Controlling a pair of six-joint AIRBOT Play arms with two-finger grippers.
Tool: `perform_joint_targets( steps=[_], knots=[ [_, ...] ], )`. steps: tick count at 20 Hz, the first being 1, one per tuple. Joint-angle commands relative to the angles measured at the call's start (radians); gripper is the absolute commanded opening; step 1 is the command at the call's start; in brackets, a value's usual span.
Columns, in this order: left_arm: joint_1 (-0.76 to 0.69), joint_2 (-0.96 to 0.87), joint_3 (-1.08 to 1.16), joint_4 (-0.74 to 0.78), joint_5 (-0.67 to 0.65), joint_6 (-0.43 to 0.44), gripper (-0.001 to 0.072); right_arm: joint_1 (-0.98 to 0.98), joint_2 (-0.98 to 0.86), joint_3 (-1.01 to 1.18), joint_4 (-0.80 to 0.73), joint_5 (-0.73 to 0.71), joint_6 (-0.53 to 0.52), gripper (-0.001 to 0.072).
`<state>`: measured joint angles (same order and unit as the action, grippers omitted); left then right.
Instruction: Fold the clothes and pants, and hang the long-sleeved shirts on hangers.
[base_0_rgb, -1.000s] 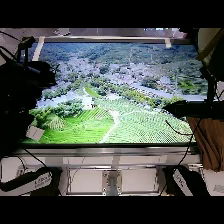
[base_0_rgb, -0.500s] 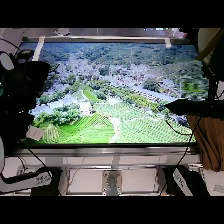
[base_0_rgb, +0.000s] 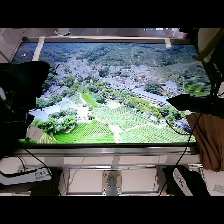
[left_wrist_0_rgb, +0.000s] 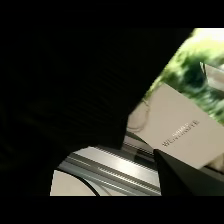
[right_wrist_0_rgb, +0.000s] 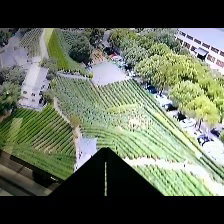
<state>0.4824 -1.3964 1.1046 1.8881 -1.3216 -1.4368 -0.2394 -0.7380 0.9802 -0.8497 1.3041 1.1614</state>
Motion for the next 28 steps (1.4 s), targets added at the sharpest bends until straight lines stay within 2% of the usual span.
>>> perform_joint_targets(
  steps=[1, 6, 7, 8, 9, 11, 14, 16, 18, 20, 22, 23, 26, 28],
  knots=[
    [0.113, -0.043, -0.047, 0.023, 0.108, -0.003, 0.072, 0.001, 0.0, 0.001, 0.0, -0.032, 0.001, 0.0015],
    [0.125, -0.107, -0.047, 0.023, 0.212, 0.005, 0.072, 0.001, 0.0, 0.001, 0.0, -0.041, 0.042, 0.0015],
    [0.123, -0.109, -0.047, 0.024, 0.225, 0.005, 0.0681, 0.001, 0.0, 0.001, 0.0, -0.041, 0.057, 0.0015],
    [0.121, -0.109, -0.045, 0.026, 0.226, 0.006, 0.0387, 0.001, 0.0, 0.001, 0.001, -0.04, 0.061, 0.0015],
    [0.12, -0.109, -0.043, 0.031, 0.225, 0.021, 0.0029, 0.001, 0.0, 0.001, 0.001, -0.04, 0.061, 0.0014],
    [0.116, -0.109, -0.03, 0.031, 0.192, 0.04, 0.002, 0.001, 0.001, 0.001, 0.001, -0.041, 0.061, 0.0015],
    [0.084, -0.088, 0.024, 0.024, 0.042, 0.039, 0.002, 0.001, 0.001, 0.001, 0.0, -0.04, 0.06, 0.0015],
    [0.039, -0.016, 0.047, -0.041, -0.011, 0.038, 0.002, 0.001, 0.001, 0.008, -0.029, -0.037, 0.059, 0.0015],
    [-0.028, 0.108, 0.048, -0.245, -0.011, 0.038, 0.002, 0.001, 0.001, 0.043, -0.121, -0.022, 0.059, 0.0014],
    [-0.123, 0.237, 0.048, -0.553, 0.009, 0.039, 0.002, 0.001, 0.001, 0.102, -0.255, -0.002, 0.059, 0.0015],
    [-0.285, 0.328, 0.048, -0.801, 0.078, 0.071, 0.002, 0.001, 0.001, 0.161, -0.386, 0.008, 0.059, 0.0015],
    [-0.385, 0.344, 0.047, -0.862, 0.119, 0.08, 0.0019, 0.001, 0.001, 0.184, -0.438, 0.008, 0.059, 0.0015],
    [-0.771, 0.296, 0.045, -0.878, 0.284, 0.079, 0.002, 0.001, 0.001, 0.211, -0.538, -0.017, 0.057, 0.0015],
    [-1.015, 0.192, 0.045, -0.875, 0.477, 0.079, 0.002, 0.001, -0.005, 0.211, -0.552, -0.036, 0.057, 0.0015]
  ],
)
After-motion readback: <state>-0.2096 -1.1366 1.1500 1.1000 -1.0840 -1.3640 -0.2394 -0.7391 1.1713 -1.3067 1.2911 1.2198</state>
